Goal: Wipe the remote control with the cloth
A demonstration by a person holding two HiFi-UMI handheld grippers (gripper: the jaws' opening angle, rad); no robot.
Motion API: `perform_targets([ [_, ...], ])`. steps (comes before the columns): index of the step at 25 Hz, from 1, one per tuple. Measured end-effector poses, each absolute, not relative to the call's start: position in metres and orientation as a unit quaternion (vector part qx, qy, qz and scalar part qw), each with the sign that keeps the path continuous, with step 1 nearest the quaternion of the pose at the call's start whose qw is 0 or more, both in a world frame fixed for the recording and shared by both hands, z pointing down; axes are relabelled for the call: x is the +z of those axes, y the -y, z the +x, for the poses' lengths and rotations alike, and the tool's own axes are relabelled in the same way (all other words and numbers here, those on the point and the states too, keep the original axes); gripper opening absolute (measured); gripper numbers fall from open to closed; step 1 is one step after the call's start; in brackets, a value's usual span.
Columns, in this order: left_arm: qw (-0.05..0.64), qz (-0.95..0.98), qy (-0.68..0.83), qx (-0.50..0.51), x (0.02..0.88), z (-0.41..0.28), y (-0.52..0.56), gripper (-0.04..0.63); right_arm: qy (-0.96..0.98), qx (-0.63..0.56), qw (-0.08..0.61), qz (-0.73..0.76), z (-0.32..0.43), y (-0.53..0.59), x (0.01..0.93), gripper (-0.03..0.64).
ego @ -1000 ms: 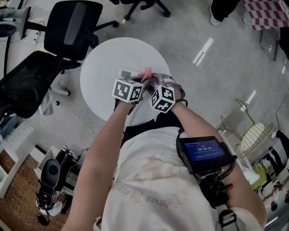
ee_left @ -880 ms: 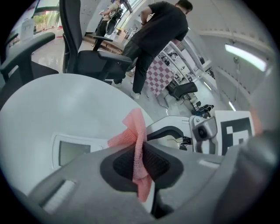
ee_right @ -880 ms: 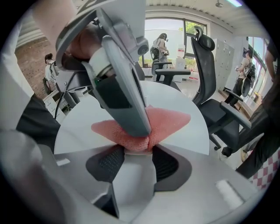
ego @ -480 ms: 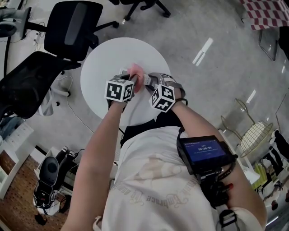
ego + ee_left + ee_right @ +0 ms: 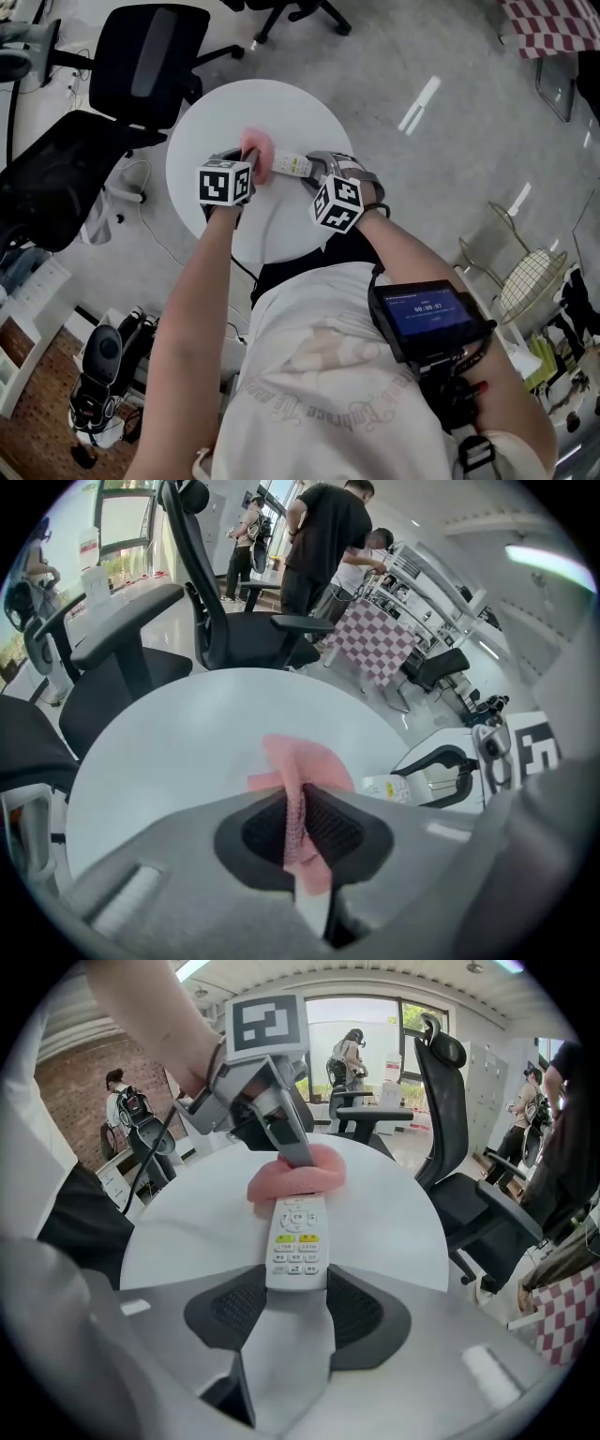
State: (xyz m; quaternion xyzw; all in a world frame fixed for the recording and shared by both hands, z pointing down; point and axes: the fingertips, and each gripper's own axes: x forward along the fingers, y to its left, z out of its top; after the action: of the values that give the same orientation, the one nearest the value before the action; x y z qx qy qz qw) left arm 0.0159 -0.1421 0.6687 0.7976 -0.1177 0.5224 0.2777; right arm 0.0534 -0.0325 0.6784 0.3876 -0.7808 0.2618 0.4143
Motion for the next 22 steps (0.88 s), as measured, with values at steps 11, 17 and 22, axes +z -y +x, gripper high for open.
perform_targets([
  [11,0.174,0.801,0.215,0.530,0.654,-0.015,0.197,0.028,0.780,0.265,0.417,0.385,0.055,0.032,0.680,0.210],
  [17,0.160,0.809,0.165,0.540,0.659,-0.003,0.168,0.028,0.777,0.270,0.415,0.388,0.056,0.030,0.680,0.210],
  [22,0.166,0.815,0.154,0.533,0.658,0.010,0.151,0.028,0.777,0.270,0.414,0.390,0.055,0.035,0.676,0.210],
])
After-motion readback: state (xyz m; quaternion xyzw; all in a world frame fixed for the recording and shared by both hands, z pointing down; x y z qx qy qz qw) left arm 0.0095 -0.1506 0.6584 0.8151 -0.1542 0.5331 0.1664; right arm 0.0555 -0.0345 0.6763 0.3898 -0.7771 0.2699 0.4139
